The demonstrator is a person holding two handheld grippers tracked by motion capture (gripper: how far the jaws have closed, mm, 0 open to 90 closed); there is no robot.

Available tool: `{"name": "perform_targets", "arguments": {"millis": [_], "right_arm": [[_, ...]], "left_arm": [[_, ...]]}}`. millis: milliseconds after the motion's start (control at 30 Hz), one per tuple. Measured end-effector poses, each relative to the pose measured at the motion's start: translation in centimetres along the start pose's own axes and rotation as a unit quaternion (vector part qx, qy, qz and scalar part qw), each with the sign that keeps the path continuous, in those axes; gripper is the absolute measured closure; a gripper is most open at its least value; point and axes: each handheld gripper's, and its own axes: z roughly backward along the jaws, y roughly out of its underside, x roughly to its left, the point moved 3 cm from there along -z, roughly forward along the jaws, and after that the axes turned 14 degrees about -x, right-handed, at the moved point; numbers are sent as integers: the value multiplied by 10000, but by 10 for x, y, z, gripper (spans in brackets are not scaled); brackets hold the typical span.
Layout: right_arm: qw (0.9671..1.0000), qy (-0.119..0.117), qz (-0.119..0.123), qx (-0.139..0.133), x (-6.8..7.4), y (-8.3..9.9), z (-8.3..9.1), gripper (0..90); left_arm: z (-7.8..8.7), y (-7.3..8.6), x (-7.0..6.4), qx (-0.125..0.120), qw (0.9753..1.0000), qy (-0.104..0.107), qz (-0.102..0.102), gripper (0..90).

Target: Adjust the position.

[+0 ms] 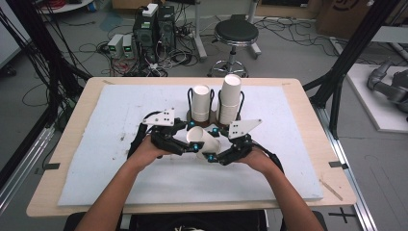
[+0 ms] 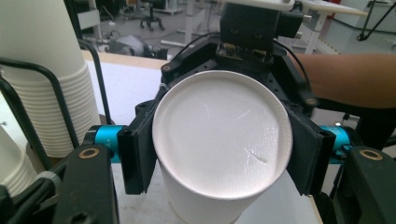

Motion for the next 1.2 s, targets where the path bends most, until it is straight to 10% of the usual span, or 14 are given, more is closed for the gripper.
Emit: {"name": "perform_targets", "arguments": {"millis": [267,467,700,900,1033,1200], "right_arm": [[9984,-140,-422,-355,0,2,-4,245],[9997,-140,-75,-173,-2,2,2,327],[9991,-238,218,286,1,2,3,350],[9994,-161,-296,-51,1,0,2,139],[9976,-87,-626,-271,-3,0,6,149],[9977,-248,-460,-429,-2,-4,9,242]], "left_arm": [[-1,-2,-1,-320,9993,165,131,357],[-2,-1,-1,-79,9997,-192,146,214],[-5,2,-3,61,9999,88,95,236],[0,0,-2,-162,9996,209,98,358],[4,-6,-1,-459,9986,225,128,359],[2,-5,-2,-480,9983,294,149,359]]}}
